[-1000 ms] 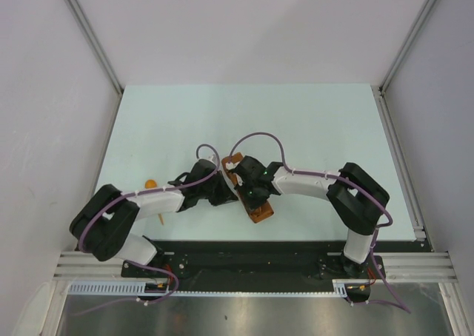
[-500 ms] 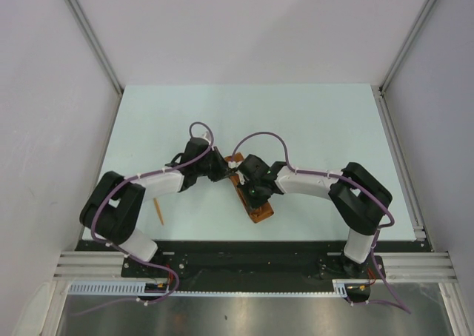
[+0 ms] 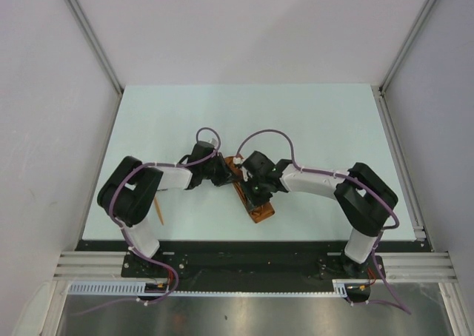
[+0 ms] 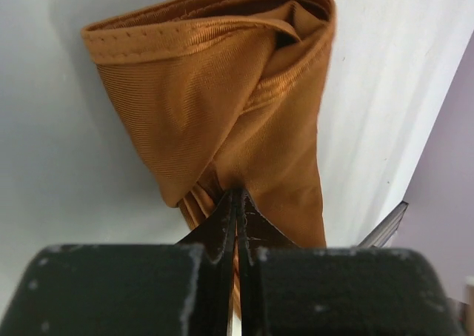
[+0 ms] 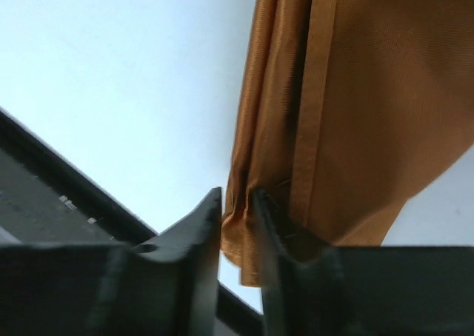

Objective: Fold the napkin into a case and place the utensils inside
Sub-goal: Smooth out the smaller rectangle-folded napkin at the center of the board.

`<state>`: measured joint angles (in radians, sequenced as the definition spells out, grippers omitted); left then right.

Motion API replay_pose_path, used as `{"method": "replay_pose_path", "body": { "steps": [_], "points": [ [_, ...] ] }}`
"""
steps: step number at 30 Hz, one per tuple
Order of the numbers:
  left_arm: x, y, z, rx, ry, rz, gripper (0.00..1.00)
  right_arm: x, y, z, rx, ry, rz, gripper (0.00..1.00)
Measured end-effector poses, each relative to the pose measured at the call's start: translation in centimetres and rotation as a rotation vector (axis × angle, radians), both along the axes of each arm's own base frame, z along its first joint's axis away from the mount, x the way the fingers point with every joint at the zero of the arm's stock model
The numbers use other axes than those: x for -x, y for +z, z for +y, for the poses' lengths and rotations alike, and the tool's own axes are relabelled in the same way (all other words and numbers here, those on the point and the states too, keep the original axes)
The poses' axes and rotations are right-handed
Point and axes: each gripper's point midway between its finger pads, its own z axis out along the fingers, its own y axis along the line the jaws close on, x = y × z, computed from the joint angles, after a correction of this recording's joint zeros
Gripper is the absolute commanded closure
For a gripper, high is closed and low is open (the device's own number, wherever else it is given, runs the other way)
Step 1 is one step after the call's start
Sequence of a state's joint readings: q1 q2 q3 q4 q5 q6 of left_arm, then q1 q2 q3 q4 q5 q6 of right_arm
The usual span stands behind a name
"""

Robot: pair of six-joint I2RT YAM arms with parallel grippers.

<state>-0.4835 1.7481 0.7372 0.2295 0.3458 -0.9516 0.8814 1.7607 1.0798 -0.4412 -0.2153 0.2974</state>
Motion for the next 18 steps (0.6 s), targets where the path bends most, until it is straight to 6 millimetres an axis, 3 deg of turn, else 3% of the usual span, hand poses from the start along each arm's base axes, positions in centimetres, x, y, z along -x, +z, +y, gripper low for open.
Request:
{"method": "replay_pose_path", "body": {
  "steps": [4,8,11,15,18],
  "points": [
    [-0.2,0.0,0.1,-0.012,-0.011,-0.018,1.00,-0.3,2.8,0.1,-0.084,-0.030,0.011,0.55],
    [-0.2,0.0,0.1,-0.019,-0.021,-0.027,1.00,-1.4,6.7,-0.1,-0.207,-0.078,0.013,0.53],
    [-0.2,0.0,0.1,-0.021,-0.025,-0.031,1.00,-3.0,8.4,-1.1,-0.267,-0.134,0.014,0.54],
    [-0.3,0.0,0.2,-0.023,-0.024,-0.031,1.00,-5.3,8.5,-2.7,-0.289,-0.219,0.032,0.69],
    [-0.3,0.0,0.2,-0.023,-0.024,-0.031,1.00,-6.0,8.1,-2.9,-0.304,-0.247,0.049,0.81]
  ]
}}
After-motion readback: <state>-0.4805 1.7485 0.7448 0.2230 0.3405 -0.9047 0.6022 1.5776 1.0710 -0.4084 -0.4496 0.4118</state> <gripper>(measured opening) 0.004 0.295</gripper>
